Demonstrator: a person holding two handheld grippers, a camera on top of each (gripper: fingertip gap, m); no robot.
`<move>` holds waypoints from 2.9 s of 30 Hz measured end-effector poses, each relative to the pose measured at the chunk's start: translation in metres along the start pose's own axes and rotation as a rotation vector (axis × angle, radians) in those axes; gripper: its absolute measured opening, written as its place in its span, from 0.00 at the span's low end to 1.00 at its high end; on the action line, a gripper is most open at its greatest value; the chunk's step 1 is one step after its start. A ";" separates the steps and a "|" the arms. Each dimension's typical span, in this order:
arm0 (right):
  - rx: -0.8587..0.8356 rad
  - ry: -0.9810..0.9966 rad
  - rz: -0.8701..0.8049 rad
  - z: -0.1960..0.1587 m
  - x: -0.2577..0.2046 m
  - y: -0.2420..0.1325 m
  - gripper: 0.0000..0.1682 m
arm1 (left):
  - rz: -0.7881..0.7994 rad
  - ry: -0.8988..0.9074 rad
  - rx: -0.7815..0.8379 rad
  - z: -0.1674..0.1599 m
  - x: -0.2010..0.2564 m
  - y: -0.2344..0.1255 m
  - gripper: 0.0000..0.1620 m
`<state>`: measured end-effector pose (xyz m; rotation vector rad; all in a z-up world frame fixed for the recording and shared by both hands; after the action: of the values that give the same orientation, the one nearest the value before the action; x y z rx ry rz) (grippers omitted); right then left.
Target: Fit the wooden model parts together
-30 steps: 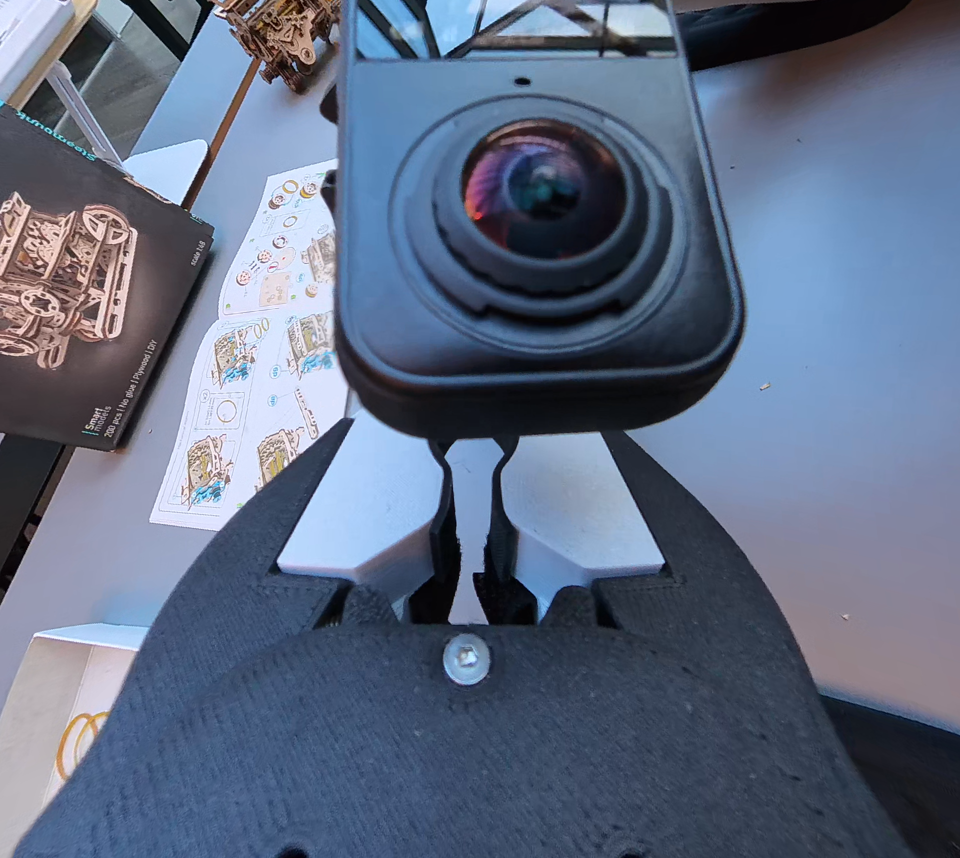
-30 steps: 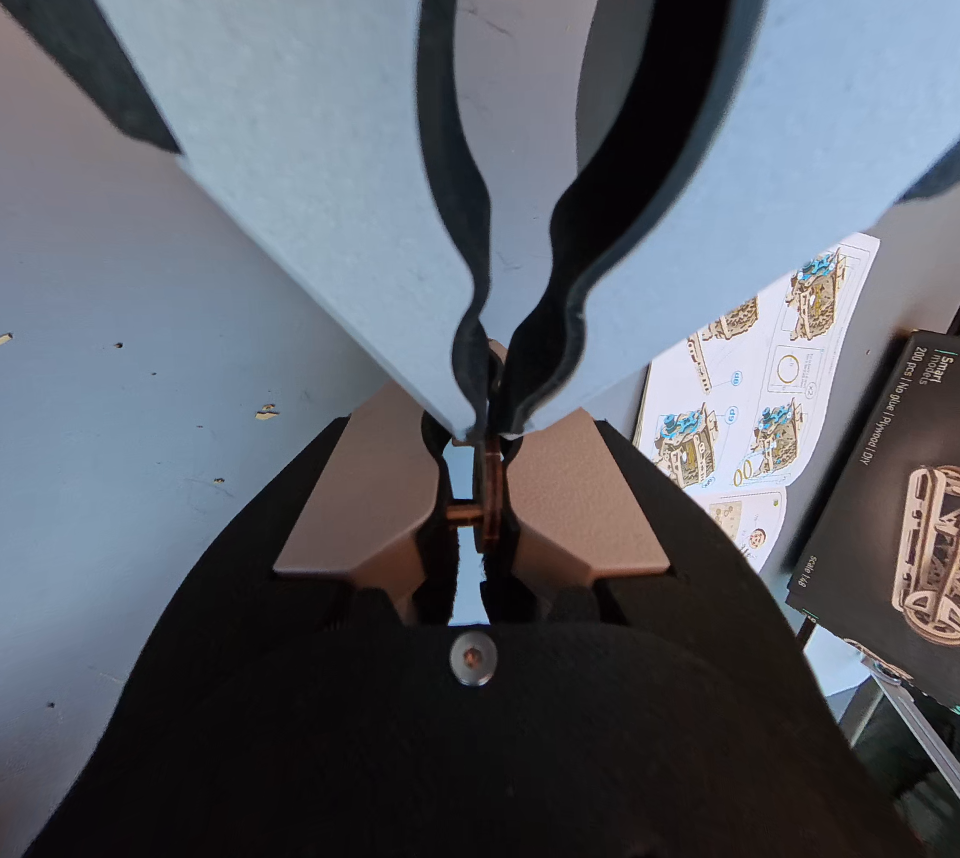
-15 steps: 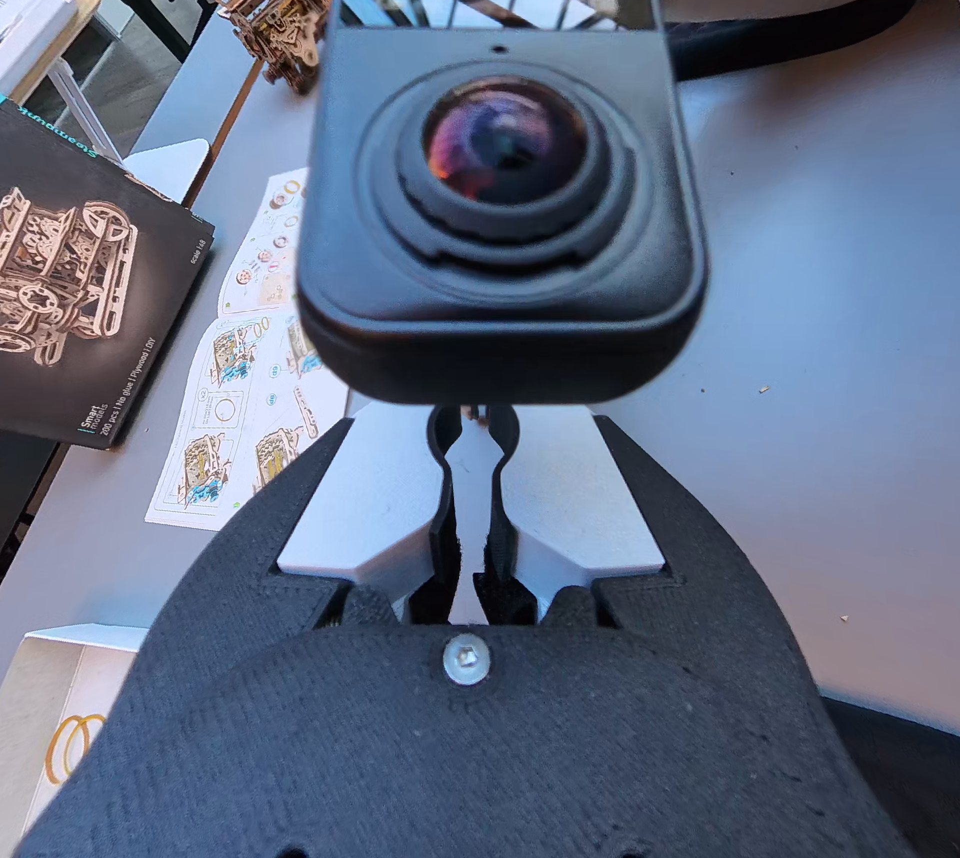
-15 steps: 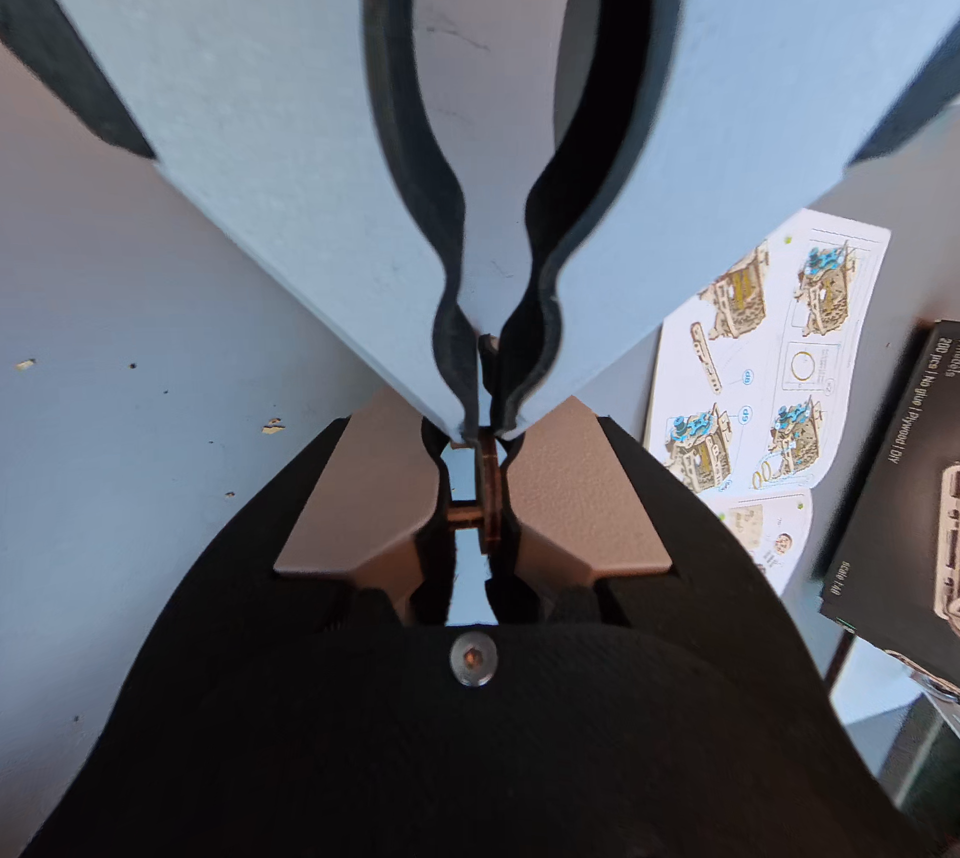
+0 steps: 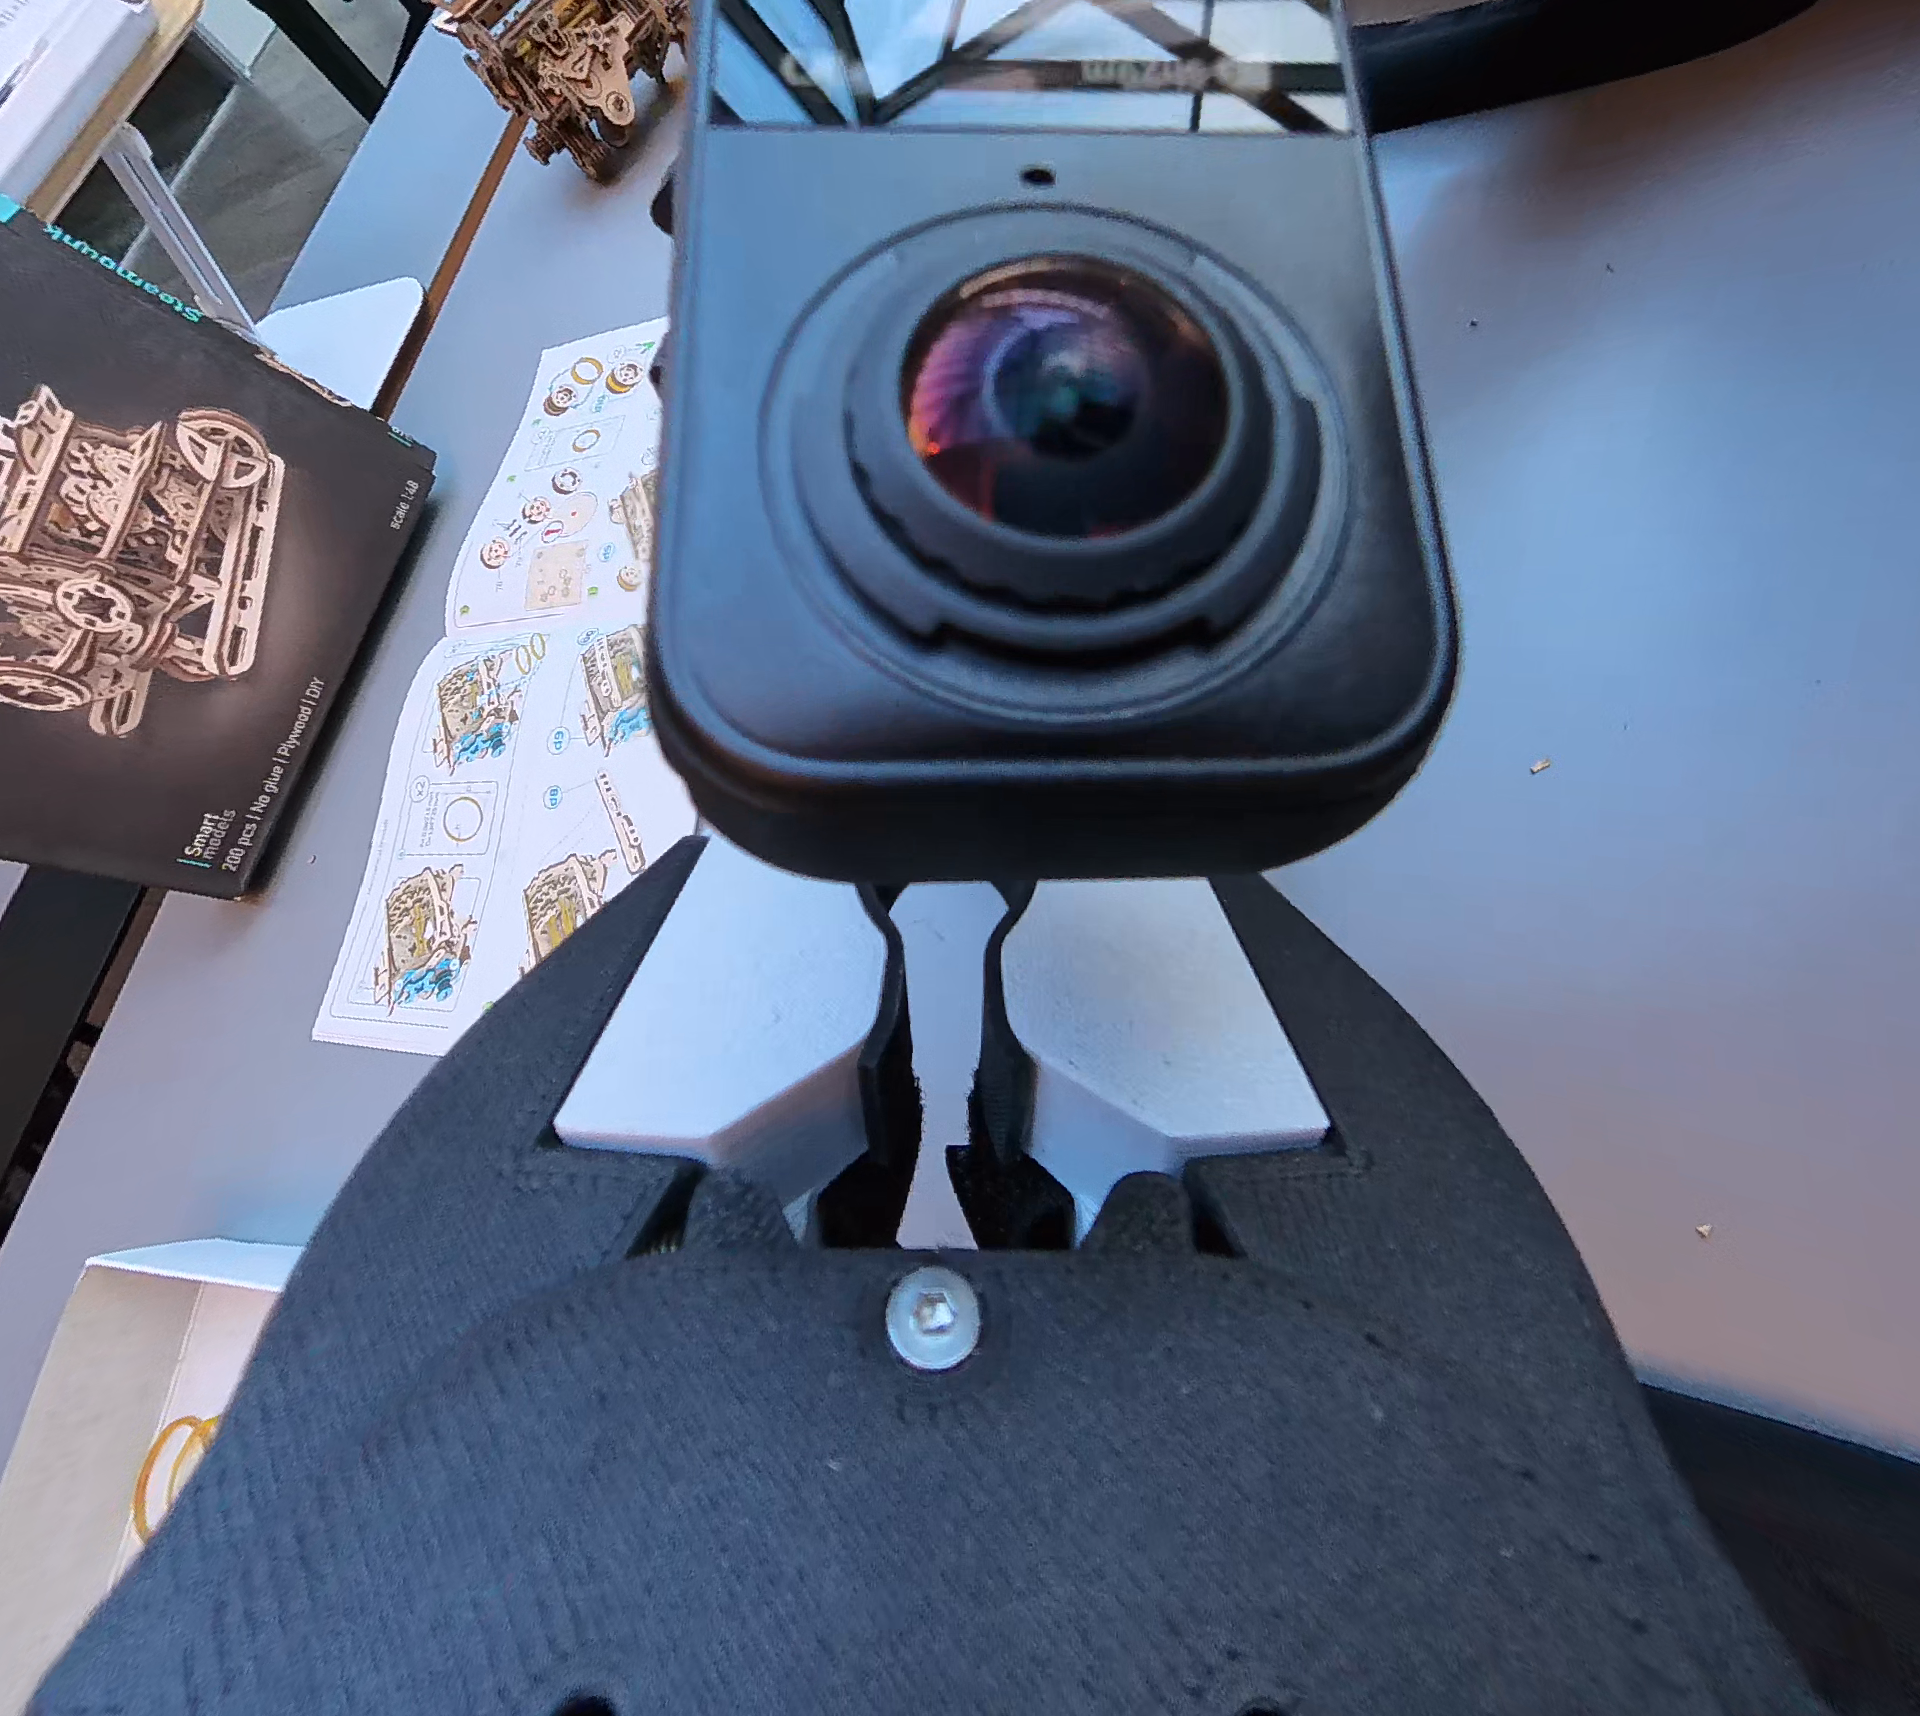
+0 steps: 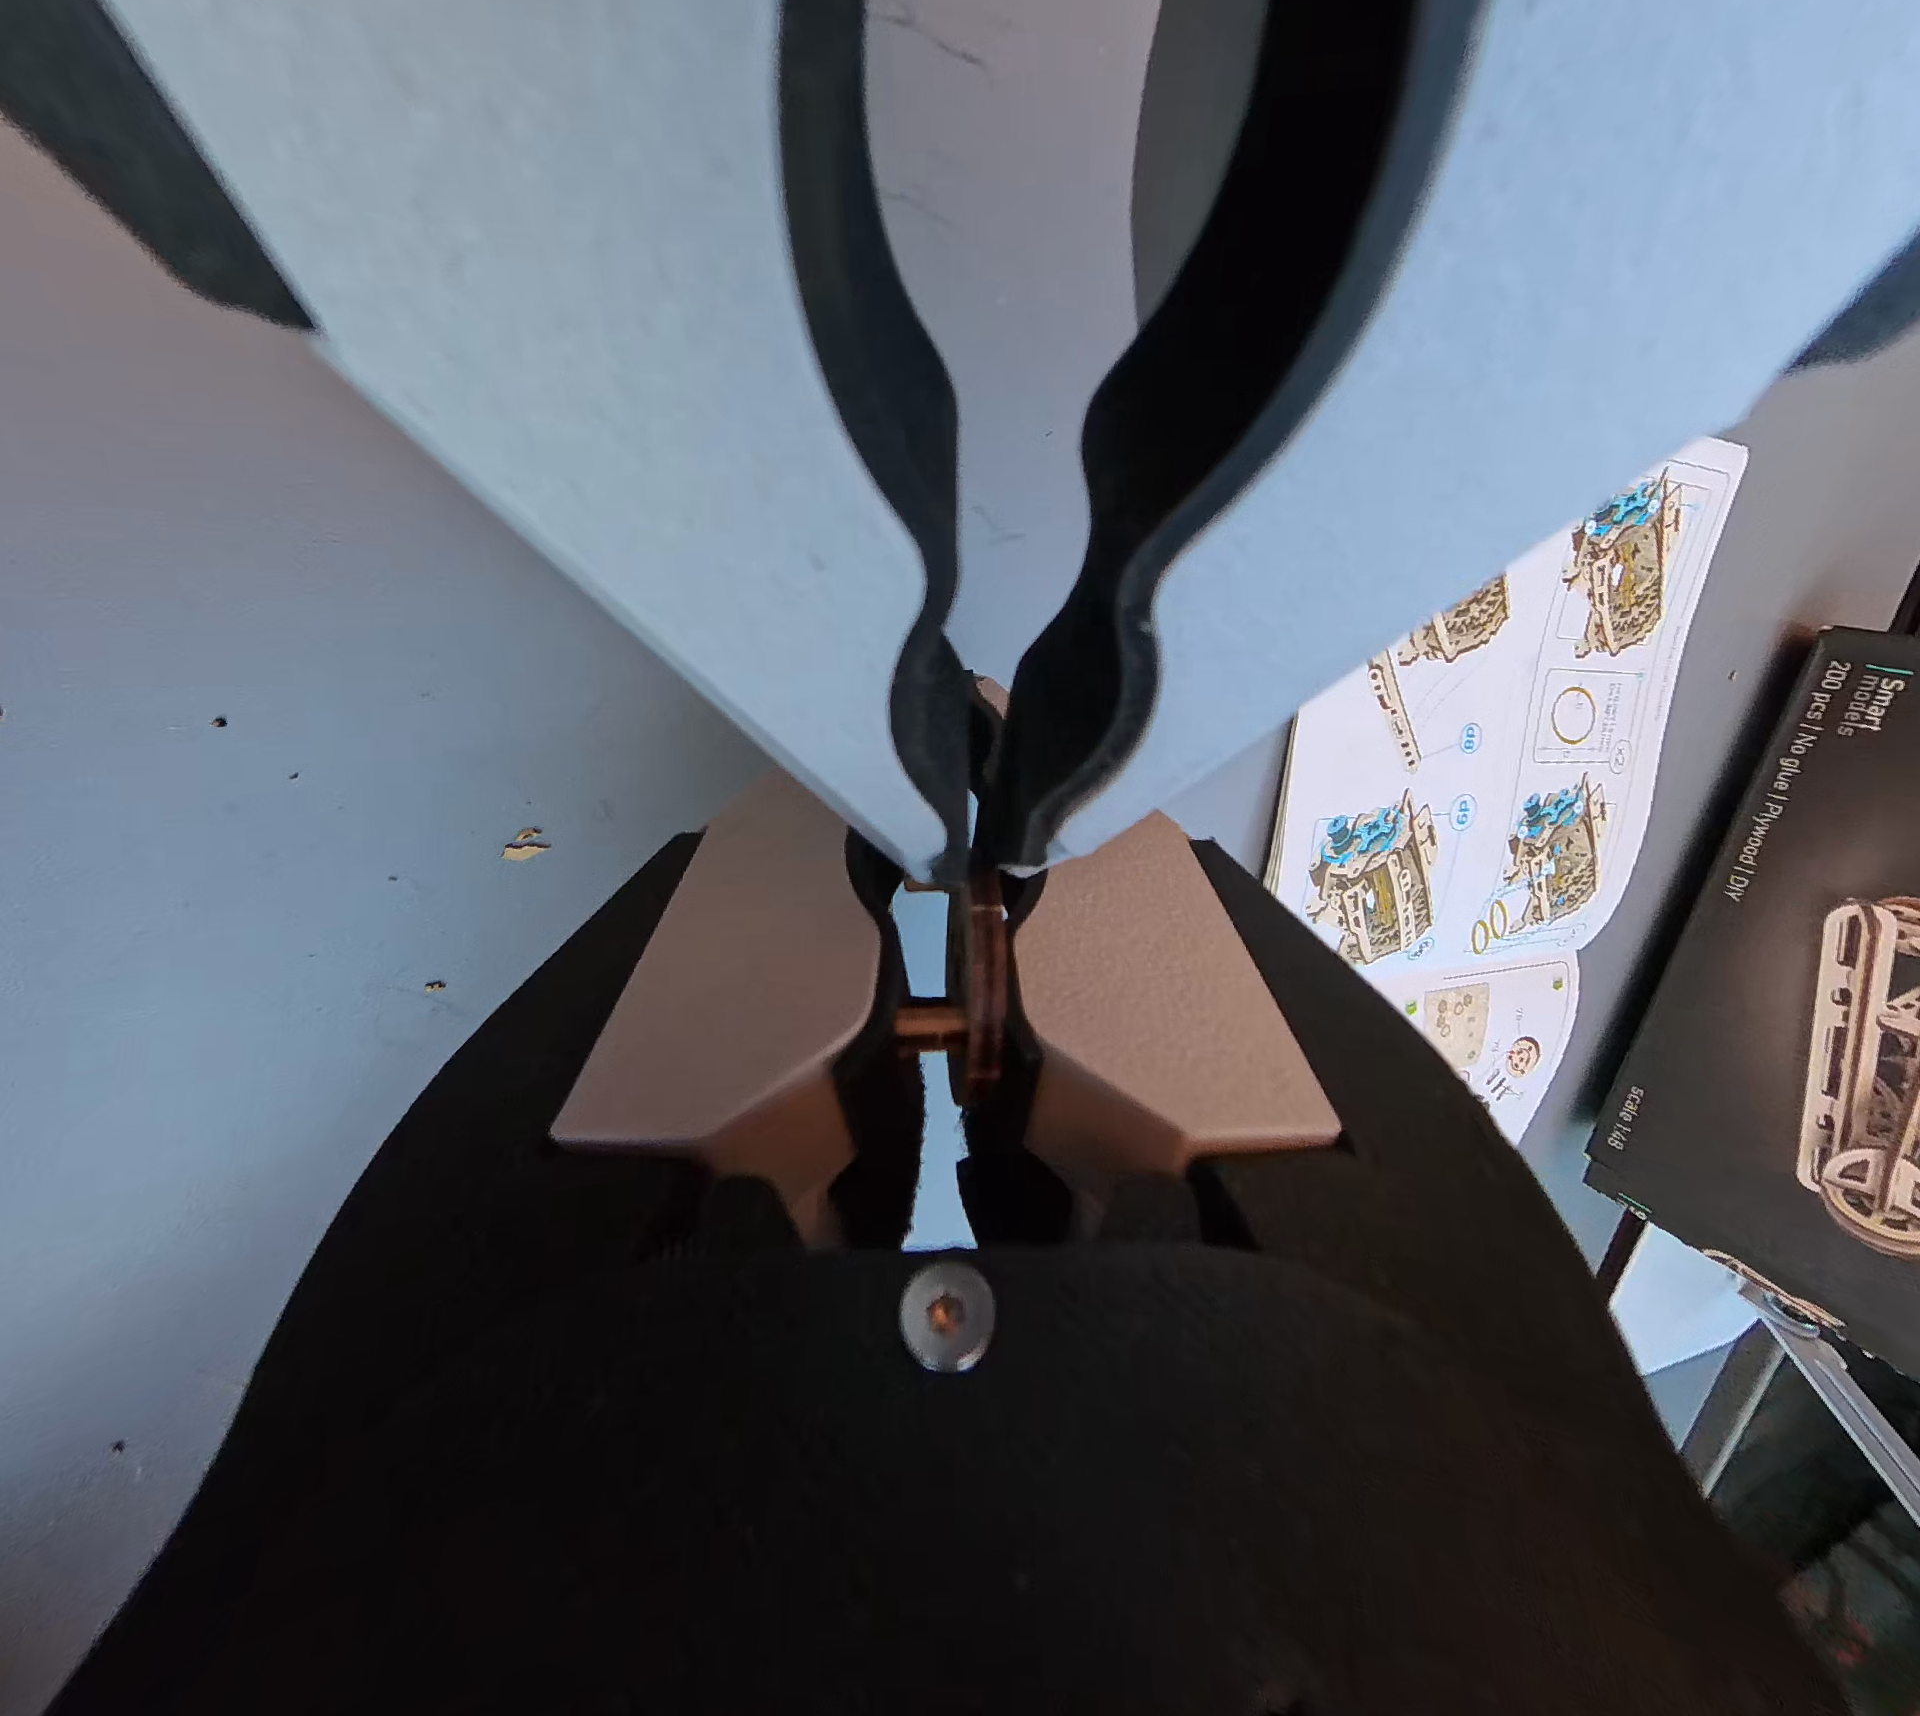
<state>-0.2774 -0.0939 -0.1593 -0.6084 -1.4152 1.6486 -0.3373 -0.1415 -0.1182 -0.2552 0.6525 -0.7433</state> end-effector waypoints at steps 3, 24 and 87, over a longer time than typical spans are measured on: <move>0.001 0.006 -0.002 0.000 0.001 0.000 0.01 | 0.001 -0.002 -0.001 0.000 -0.001 0.000 0.00; 0.046 0.018 0.002 0.003 0.001 -0.002 0.02 | -0.031 -0.063 0.084 0.002 -0.005 -0.008 0.02; 0.983 -0.308 -0.207 -0.016 -0.025 -0.095 0.07 | 0.148 0.205 0.473 0.019 -0.005 -0.043 0.00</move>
<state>-0.2245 -0.1071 -0.0760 0.3509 -0.6570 2.0381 -0.3512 -0.1689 -0.0824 0.3041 0.6611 -0.7639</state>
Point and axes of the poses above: each gripper's, where its closed fingertips meet, y out along the fingers, z out of its top, x = y × z across the jaws, the point moved 8 cm from there along -y, back along the fingers, and after that the axes turned 13 degrees about z, right-handed, at the moved point
